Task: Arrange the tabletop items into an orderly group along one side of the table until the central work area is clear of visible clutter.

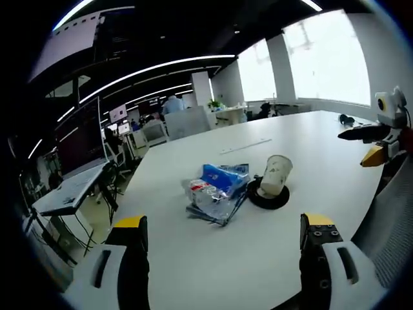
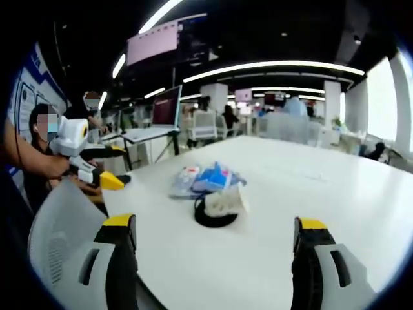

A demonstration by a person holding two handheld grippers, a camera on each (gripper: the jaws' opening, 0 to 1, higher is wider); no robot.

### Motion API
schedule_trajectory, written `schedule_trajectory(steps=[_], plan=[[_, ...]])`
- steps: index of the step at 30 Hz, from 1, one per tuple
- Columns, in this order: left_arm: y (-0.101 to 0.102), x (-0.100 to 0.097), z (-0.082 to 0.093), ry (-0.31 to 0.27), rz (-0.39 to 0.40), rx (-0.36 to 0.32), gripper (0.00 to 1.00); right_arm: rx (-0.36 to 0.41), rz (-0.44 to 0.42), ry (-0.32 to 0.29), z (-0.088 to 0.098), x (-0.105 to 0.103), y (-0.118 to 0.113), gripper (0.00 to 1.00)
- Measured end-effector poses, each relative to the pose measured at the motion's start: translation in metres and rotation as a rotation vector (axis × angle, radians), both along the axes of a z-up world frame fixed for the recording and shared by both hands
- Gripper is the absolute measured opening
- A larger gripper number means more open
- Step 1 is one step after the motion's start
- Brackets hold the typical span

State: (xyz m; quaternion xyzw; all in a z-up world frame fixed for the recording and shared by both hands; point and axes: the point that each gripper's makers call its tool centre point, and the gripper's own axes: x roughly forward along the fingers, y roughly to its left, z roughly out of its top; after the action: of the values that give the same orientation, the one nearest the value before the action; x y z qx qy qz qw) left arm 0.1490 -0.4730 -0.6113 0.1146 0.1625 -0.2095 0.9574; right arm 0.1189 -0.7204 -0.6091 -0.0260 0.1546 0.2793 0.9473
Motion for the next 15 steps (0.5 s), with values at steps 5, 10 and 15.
schedule_trajectory(steps=[5,10,15], plan=[[0.0003,0.0014,-0.0003,0.0,0.0,-0.001,0.98,0.0,-0.002,-0.003,0.001,0.0009,-0.0008,0.99],[-0.0024,0.0021,-0.0015,0.002,-0.008,0.003,0.98,0.0,-0.001,-0.002,0.0003,0.0005,-0.0006,0.99],[-0.0033,0.0023,-0.0044,0.009,-0.013,0.005,0.98,-0.001,0.0,0.001,-0.0014,0.0007,0.0002,0.99]])
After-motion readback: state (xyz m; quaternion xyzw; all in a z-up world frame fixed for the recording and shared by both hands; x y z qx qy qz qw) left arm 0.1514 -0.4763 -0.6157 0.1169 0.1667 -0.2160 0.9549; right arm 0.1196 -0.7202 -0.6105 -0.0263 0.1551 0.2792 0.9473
